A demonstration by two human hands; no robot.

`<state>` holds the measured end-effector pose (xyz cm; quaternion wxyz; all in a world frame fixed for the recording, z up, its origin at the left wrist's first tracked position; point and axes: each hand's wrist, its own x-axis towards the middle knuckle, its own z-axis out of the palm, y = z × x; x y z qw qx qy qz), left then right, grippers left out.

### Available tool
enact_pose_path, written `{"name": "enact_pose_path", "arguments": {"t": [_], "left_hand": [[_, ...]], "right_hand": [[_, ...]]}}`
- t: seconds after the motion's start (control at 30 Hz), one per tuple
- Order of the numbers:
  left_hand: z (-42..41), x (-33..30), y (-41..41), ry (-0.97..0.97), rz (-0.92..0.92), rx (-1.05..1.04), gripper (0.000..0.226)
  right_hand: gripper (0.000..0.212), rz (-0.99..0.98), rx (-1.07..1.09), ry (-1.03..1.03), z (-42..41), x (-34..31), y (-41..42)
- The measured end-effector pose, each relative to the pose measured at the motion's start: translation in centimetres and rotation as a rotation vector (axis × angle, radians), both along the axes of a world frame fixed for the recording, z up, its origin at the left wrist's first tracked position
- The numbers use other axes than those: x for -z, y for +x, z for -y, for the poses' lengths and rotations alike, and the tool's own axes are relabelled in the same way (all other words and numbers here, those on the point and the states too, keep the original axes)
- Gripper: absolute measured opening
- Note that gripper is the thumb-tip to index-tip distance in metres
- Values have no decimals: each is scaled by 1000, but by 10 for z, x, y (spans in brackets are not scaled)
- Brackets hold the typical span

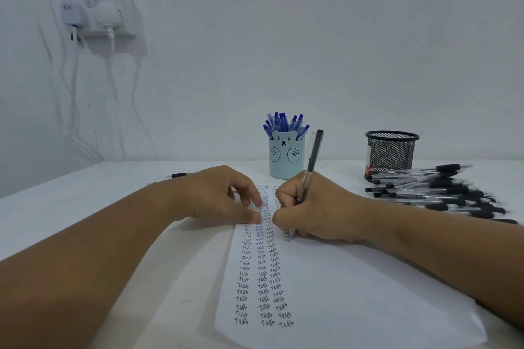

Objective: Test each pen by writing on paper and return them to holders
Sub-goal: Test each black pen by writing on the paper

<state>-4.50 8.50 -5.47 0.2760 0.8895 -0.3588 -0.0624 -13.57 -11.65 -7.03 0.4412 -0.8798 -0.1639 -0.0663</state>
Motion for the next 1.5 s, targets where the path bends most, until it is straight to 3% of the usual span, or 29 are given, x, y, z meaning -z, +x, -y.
{"name": "enact_pose_path", "arguments": {"t": [0.23,1.5], "left_hand": [[0,0,0,1,6,2,26],[0,0,-4,2,5,-13,22]], "right_hand": [[36,16,0,-52,-1,-1,-1],[41,-20,-15,13,2,0,1]]}}
